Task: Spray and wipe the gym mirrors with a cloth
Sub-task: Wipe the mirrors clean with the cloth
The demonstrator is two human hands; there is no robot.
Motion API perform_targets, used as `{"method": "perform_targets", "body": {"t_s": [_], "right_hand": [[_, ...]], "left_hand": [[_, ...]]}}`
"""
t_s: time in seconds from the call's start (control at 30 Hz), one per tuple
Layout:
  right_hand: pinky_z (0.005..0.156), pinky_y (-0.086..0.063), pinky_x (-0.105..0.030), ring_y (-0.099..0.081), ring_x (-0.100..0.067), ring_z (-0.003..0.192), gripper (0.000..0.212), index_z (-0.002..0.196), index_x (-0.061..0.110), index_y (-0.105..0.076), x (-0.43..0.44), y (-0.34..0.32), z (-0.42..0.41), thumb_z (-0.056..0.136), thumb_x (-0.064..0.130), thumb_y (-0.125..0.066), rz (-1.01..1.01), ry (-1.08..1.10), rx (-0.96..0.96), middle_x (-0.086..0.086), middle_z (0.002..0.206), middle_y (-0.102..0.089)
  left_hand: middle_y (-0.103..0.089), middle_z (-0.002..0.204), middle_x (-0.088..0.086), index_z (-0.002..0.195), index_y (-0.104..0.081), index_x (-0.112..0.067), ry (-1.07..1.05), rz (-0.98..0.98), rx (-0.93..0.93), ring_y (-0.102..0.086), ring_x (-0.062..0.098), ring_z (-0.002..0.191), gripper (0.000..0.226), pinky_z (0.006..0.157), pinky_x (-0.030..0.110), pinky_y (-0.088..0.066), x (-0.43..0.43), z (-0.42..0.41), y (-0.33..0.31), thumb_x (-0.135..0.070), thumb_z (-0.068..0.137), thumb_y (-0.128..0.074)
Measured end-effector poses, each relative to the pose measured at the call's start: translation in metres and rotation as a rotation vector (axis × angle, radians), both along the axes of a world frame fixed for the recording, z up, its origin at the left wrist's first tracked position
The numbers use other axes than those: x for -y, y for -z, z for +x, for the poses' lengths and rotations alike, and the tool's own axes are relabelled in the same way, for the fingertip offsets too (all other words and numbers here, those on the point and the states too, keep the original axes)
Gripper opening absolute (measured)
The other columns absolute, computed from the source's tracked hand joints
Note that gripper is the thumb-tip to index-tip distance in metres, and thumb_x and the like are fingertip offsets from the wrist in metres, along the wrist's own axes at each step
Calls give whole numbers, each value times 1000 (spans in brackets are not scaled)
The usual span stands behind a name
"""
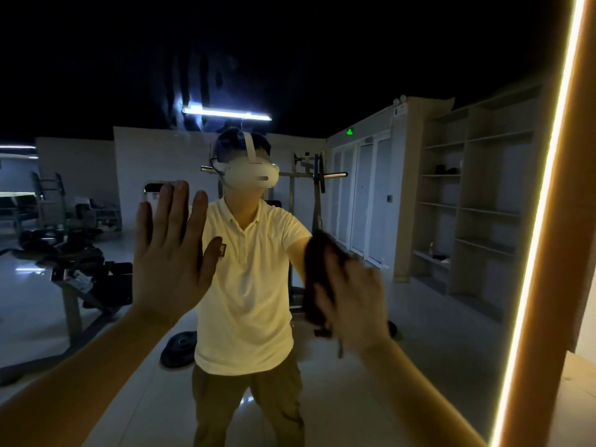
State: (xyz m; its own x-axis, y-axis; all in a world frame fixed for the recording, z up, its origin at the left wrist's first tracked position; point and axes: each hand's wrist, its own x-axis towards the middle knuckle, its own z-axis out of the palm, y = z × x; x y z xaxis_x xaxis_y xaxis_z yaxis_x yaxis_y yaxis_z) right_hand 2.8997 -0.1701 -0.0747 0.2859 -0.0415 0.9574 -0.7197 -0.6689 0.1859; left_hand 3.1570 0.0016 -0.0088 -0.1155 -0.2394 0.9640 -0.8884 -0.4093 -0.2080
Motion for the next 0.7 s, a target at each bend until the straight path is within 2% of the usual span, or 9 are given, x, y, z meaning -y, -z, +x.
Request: {"method": "perform_targets", "body": {"t_s": [0.13, 0.2, 0.3, 0.37, 0.47, 0.53, 0.57, 0.63, 0.7], "right_hand": [[82, -38, -41, -51, -33, 88, 50, 134, 7, -58, 37, -37, -60, 99, 42, -47, 192, 105, 355, -19, 101, -53], [83, -40, -43, -51, -35, 88, 45, 132, 3, -58, 33, -59, -48, 98, 33, -52, 276, 88, 496, -19, 104, -53], [81, -42, -41, -54, -32, 90, 42, 130, 2, -55, 9, -84, -1, 94, 25, -56, 323, -71, 624, -20, 111, -54], [83, -43, -38, -48, -23, 96, 44, 131, 7, -53, -15, -93, 34, 94, 29, -59, 315, -190, 557, -16, 117, -53], [90, -47, -39, -53, -25, 103, 51, 129, 11, -50, -52, -91, 75, 89, 31, -74, 100, -320, 172, -14, 120, -57], [92, -45, -39, -58, -28, 103, 57, 129, 11, -50, -56, -92, 78, 84, 32, -78, -89, -305, -88, -14, 118, -62], [91, -45, -39, -60, -28, 99, 58, 128, 11, -51, -52, -98, 69, 82, 32, -79, -147, -280, -150, -14, 114, -63], [85, -50, -40, -64, -28, 87, 50, 123, 10, -58, -33, -116, 41, 82, 27, -80, -143, -229, -70, -13, 104, -65], [84, -50, -43, -62, -32, 87, 40, 123, 7, -60, -10, -145, 10, 88, 21, -72, 9, -154, 179, -18, 106, -62]], "left_hand": [[-9, 173, 22, 166, -18, -5, 7, -3, -9, -8, 40, 161, 75, 128, 62, -9, 1, -1, 0, -51, 108, -29], [-8, 173, 22, 166, -16, -5, 9, 1, -21, -7, 40, 161, 75, 128, 62, -8, 1, -1, 0, -51, 108, -28], [-7, 173, 22, 166, -17, -5, 13, 5, -18, -7, 39, 161, 75, 128, 62, -7, 1, -2, -1, -51, 107, -28], [-8, 173, 22, 166, -17, -6, 3, 10, -17, -6, 39, 161, 75, 129, 60, -5, 1, -1, -1, -51, 107, -29], [-8, 173, 22, 166, -17, -6, -12, 17, -22, -6, 38, 161, 75, 129, 60, -6, 0, 1, -1, -50, 107, -30], [-6, 174, 21, 166, -16, -6, -18, 31, -27, -5, 38, 161, 75, 129, 61, -7, -1, 0, -2, -50, 107, -30], [-6, 174, 20, 166, -16, -6, -23, 36, -34, -5, 38, 161, 76, 129, 61, -7, -2, -1, -2, -50, 106, -31], [-5, 174, 20, 166, -17, -6, -28, 38, -38, -6, 38, 161, 76, 129, 60, -6, -3, -2, -2, -50, 106, -33], [-6, 174, 20, 166, -18, -5, -36, 45, -28, -7, 38, 161, 76, 129, 61, -6, -3, -3, -2, -48, 105, -36]]}}
